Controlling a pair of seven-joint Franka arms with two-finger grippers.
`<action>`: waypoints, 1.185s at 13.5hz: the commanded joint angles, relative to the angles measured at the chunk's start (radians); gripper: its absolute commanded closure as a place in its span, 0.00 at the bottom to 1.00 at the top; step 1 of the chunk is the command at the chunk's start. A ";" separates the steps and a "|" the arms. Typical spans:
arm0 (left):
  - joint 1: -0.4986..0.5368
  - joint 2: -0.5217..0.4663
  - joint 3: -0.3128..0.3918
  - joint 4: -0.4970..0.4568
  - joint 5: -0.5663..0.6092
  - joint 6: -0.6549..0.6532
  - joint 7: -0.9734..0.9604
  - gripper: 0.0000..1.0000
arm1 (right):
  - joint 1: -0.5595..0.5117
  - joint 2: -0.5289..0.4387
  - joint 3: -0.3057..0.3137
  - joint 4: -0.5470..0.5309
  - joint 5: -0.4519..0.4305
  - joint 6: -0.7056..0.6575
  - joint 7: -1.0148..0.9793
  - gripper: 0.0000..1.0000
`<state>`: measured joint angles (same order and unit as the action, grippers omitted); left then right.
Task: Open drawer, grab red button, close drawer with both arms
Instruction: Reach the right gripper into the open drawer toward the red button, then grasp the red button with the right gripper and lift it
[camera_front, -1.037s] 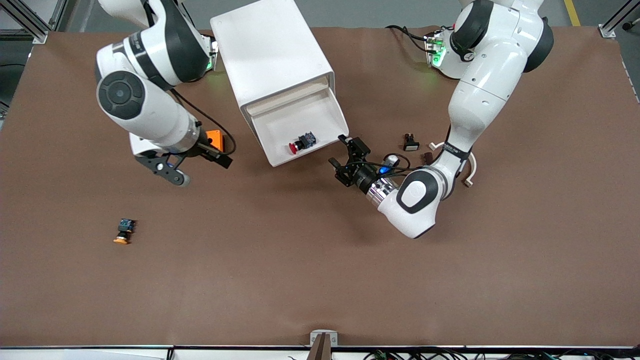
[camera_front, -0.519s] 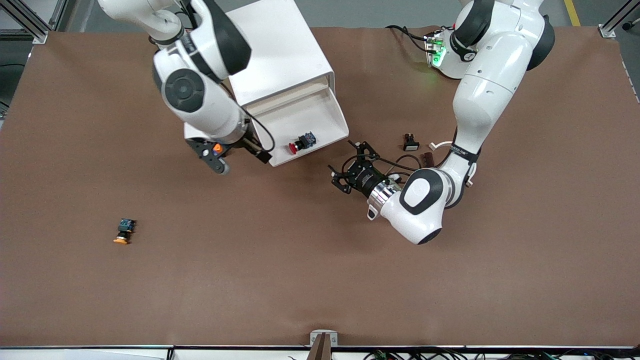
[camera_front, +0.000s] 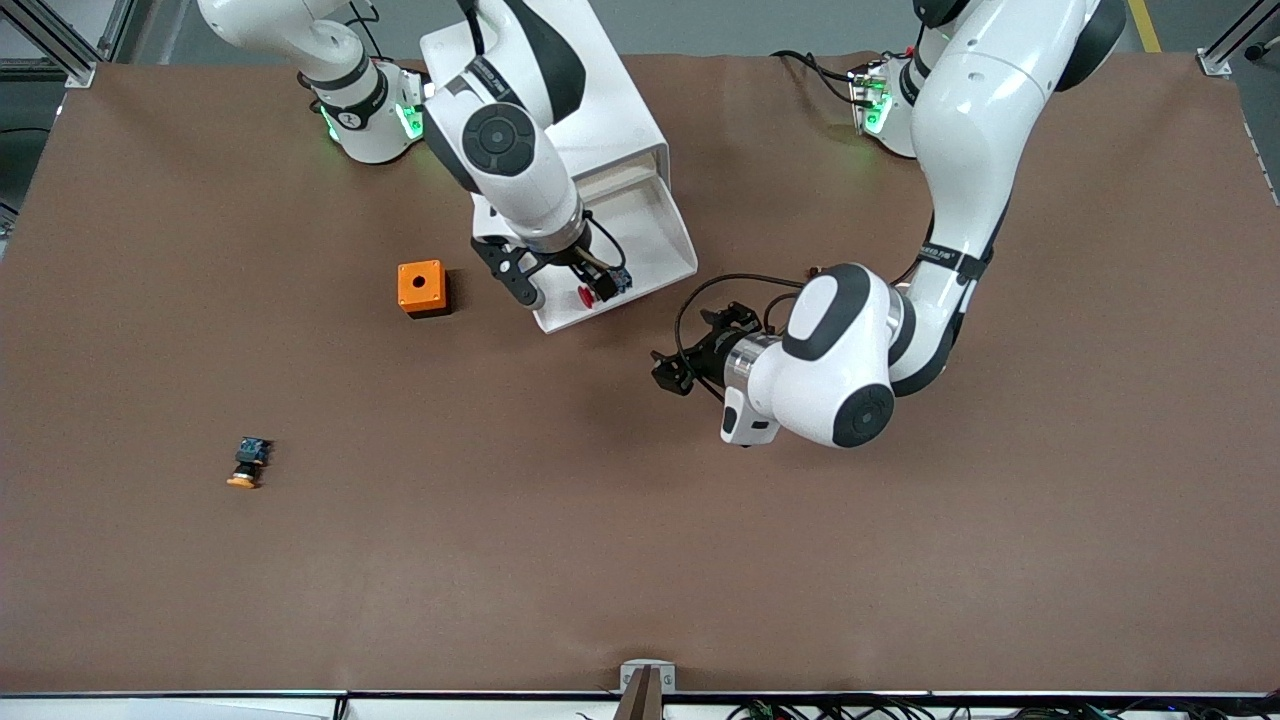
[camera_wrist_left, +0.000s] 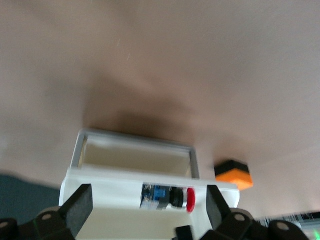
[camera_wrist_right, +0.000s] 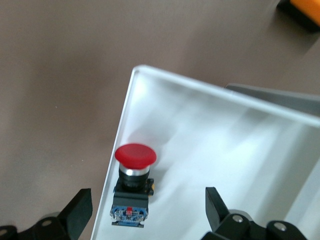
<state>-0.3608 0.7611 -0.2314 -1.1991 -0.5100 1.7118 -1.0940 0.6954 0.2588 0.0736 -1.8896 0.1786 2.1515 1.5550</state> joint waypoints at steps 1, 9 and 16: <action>-0.030 -0.039 0.003 -0.025 0.166 0.101 0.036 0.00 | 0.042 0.030 -0.012 -0.006 0.012 0.056 0.062 0.00; -0.090 -0.063 -0.025 -0.056 0.560 0.239 0.016 0.00 | 0.053 0.048 -0.012 -0.010 0.001 0.076 0.083 0.29; -0.107 -0.062 -0.025 -0.079 0.562 0.233 -0.020 0.00 | 0.059 0.048 -0.017 -0.002 -0.021 0.073 0.080 0.95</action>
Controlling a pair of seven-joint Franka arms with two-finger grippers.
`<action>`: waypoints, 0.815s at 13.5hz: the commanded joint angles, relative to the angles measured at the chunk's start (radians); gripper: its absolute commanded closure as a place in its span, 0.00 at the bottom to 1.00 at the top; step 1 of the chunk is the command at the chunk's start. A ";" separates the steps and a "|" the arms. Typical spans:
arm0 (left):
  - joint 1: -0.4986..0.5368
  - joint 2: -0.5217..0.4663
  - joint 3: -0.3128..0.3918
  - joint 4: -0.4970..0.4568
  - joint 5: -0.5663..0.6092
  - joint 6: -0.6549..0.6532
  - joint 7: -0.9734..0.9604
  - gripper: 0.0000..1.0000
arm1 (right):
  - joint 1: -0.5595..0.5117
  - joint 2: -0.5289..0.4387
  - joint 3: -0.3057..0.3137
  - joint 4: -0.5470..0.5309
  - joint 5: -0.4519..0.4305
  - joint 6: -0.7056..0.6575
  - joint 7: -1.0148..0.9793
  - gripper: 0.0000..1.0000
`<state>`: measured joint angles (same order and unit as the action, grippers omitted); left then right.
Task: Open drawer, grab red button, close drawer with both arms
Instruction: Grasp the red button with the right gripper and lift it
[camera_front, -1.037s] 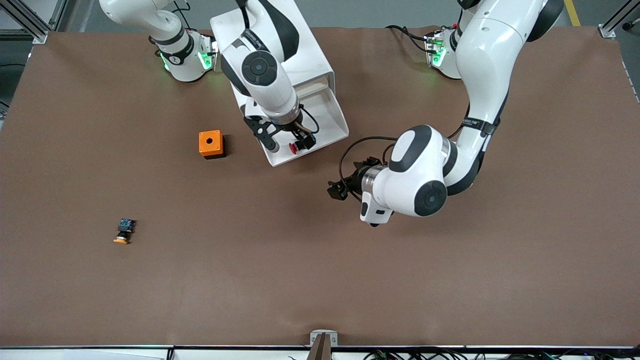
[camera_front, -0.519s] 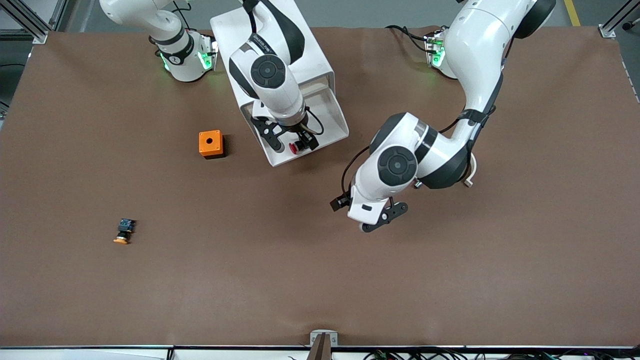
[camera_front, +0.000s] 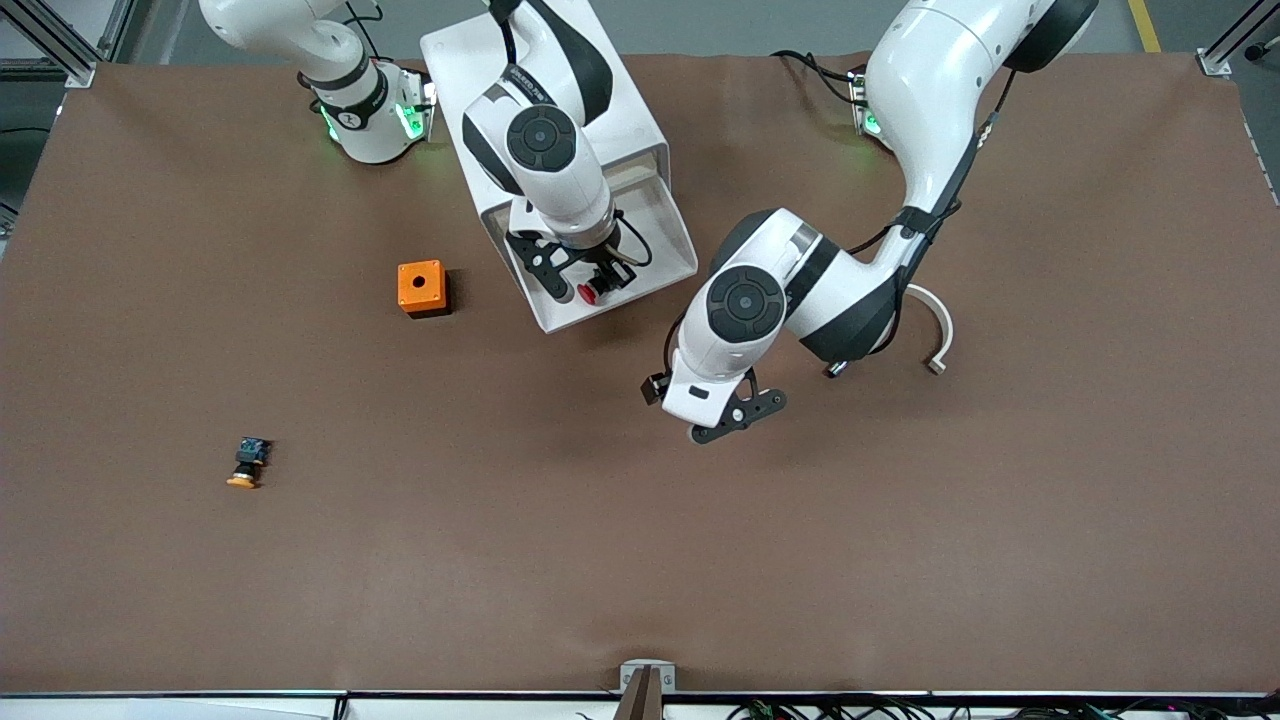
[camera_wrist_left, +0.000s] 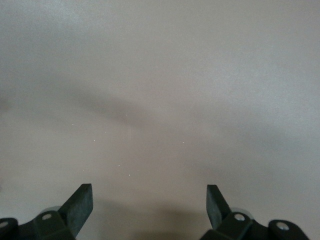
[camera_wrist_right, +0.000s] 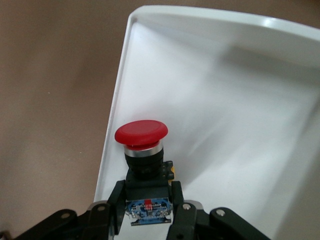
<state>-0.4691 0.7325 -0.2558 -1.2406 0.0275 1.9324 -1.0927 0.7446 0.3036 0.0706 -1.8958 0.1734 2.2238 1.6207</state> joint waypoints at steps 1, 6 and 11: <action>-0.002 -0.033 0.000 -0.039 0.025 0.013 -0.027 0.00 | 0.006 -0.001 -0.015 0.009 -0.015 -0.003 0.010 0.97; -0.019 -0.039 -0.003 -0.083 0.026 0.013 -0.044 0.00 | -0.071 -0.026 -0.017 0.101 -0.014 -0.127 -0.086 0.99; -0.026 -0.050 -0.034 -0.112 0.026 0.013 -0.030 0.00 | -0.226 -0.101 -0.018 0.110 -0.014 -0.180 -0.387 0.99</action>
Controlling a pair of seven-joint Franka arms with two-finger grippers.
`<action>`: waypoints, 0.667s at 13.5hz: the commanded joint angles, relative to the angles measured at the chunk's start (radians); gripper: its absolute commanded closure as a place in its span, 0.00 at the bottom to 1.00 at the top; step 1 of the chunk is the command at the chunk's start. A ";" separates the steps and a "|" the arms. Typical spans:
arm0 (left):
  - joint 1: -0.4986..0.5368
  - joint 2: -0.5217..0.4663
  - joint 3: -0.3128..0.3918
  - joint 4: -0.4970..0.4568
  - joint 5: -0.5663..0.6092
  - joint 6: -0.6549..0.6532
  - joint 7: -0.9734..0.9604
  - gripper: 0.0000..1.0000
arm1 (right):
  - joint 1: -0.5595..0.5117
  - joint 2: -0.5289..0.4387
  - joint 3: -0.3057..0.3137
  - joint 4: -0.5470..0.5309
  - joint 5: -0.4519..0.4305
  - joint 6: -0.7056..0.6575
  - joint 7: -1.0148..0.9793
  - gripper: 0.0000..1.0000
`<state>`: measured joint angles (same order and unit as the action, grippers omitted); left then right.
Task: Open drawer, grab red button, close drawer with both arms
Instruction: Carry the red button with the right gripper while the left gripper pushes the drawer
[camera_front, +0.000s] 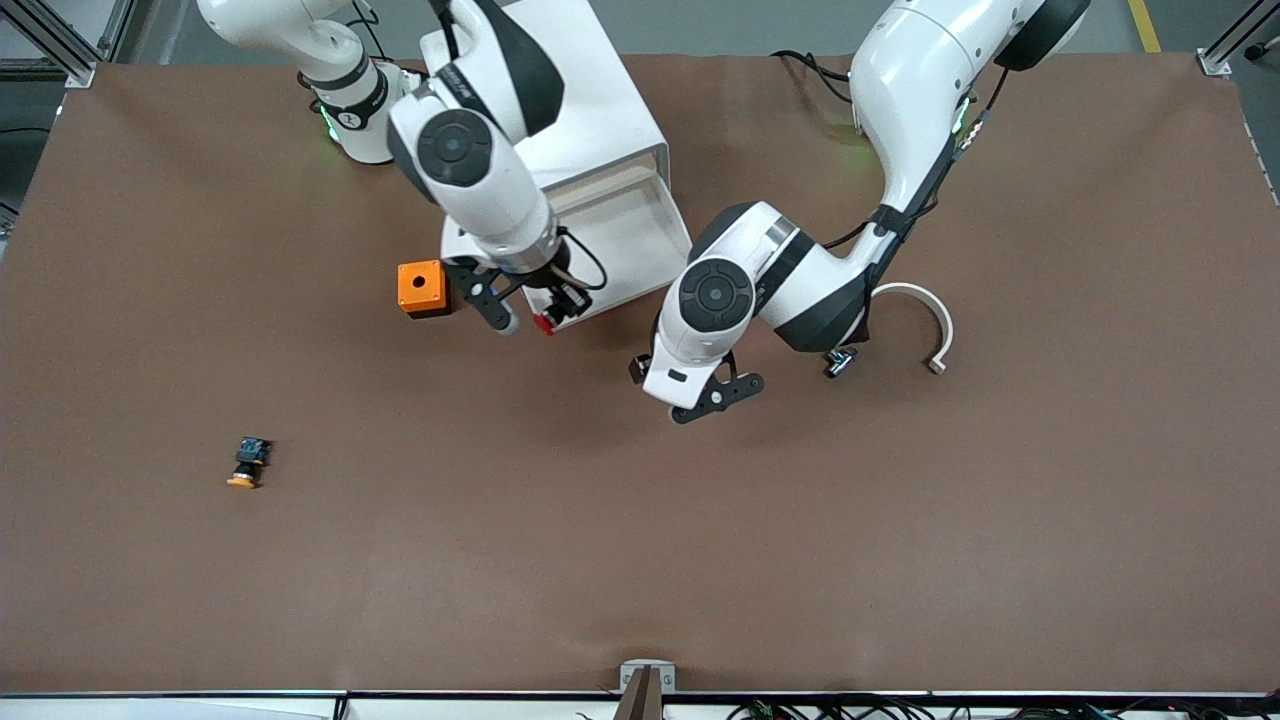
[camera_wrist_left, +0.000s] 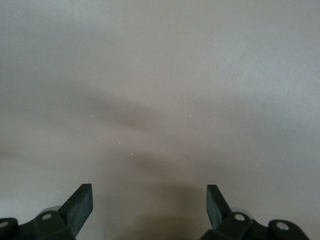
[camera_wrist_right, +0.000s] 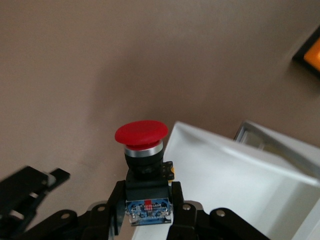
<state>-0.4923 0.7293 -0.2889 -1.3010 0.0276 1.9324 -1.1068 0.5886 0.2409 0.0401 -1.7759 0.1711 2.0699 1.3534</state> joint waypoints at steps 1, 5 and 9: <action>-0.008 -0.054 -0.001 -0.054 0.026 0.013 -0.016 0.00 | -0.113 -0.046 0.014 -0.010 -0.012 -0.039 -0.204 0.99; -0.043 -0.064 -0.006 -0.058 0.025 0.008 -0.027 0.00 | -0.278 -0.038 0.012 -0.010 -0.015 -0.070 -0.575 0.99; -0.090 -0.062 -0.006 -0.070 0.024 0.005 -0.125 0.00 | -0.430 0.026 0.014 -0.010 -0.087 -0.039 -0.891 0.99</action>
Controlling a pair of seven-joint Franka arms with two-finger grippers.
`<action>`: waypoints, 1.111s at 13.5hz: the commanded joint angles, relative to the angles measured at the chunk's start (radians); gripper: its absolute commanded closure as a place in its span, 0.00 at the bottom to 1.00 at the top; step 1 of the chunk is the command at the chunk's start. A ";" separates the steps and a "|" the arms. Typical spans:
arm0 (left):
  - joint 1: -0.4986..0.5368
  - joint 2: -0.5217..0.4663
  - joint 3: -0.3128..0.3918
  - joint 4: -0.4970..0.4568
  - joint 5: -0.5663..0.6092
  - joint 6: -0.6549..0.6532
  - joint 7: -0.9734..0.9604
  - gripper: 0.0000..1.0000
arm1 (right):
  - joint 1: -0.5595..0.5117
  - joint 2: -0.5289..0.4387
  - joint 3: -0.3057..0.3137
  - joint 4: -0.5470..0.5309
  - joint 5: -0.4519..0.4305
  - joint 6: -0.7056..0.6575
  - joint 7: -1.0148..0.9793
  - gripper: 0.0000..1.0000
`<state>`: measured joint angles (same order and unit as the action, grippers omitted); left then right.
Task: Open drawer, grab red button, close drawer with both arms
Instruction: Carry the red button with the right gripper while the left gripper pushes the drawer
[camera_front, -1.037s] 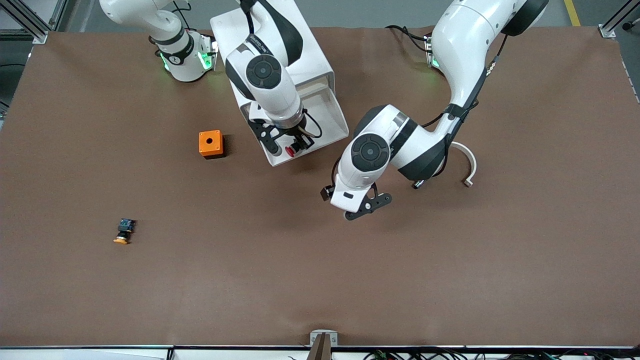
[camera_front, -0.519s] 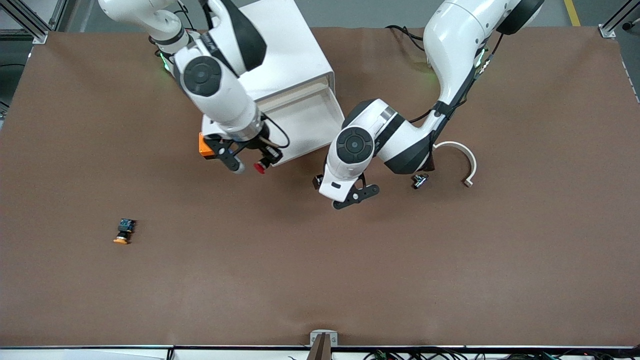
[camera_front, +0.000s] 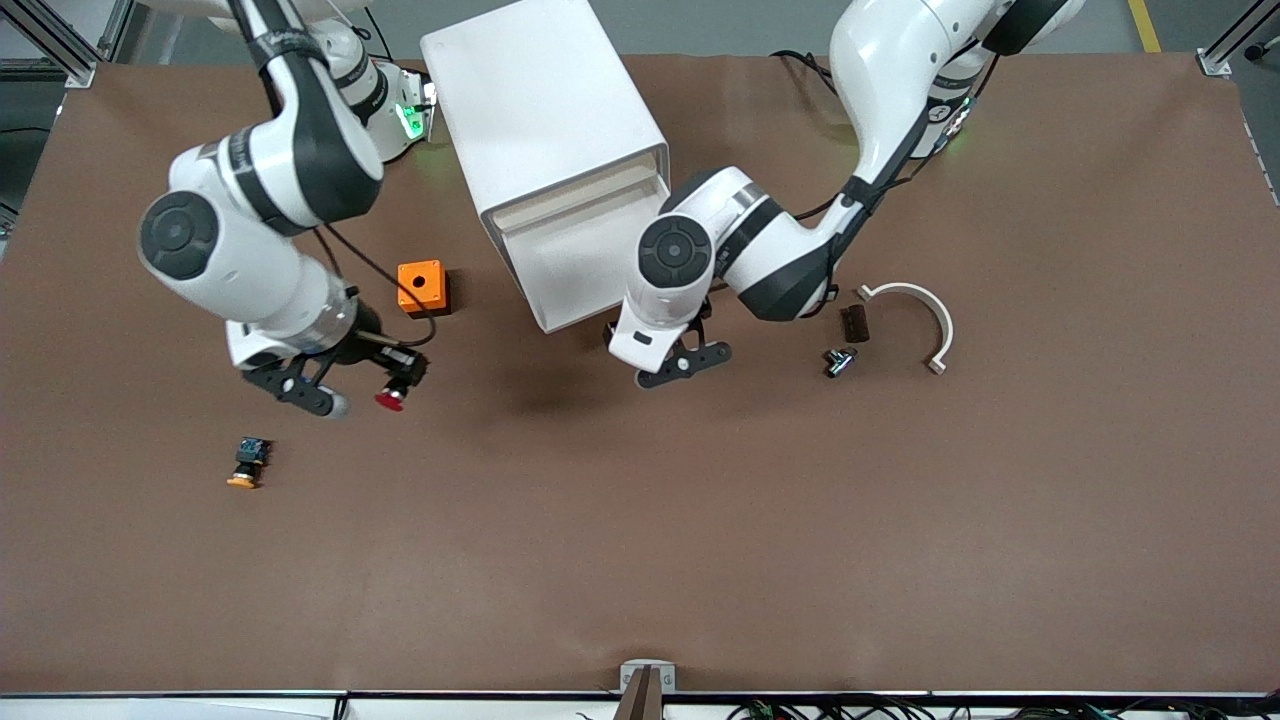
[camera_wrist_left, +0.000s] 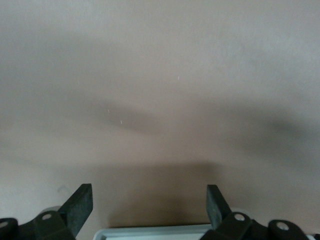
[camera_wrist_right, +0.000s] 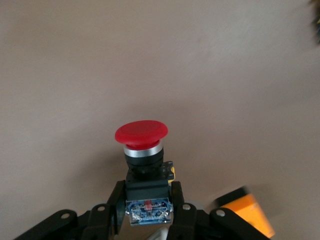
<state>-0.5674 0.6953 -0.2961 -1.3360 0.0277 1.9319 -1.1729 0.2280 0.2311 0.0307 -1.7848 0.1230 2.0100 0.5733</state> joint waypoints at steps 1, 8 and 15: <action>-0.031 -0.028 0.003 -0.037 0.024 0.006 -0.062 0.00 | -0.103 0.060 0.021 -0.001 -0.051 0.035 -0.172 0.99; -0.075 -0.025 0.000 -0.057 0.012 0.006 -0.067 0.00 | -0.265 0.263 0.023 0.022 -0.121 0.202 -0.430 0.99; -0.100 -0.022 -0.021 -0.091 -0.104 0.004 -0.070 0.00 | -0.329 0.372 0.023 0.038 -0.125 0.277 -0.492 0.98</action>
<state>-0.6597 0.6954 -0.3176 -1.3954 -0.0393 1.9319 -1.2259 -0.0737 0.5645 0.0311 -1.7725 0.0161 2.2657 0.0936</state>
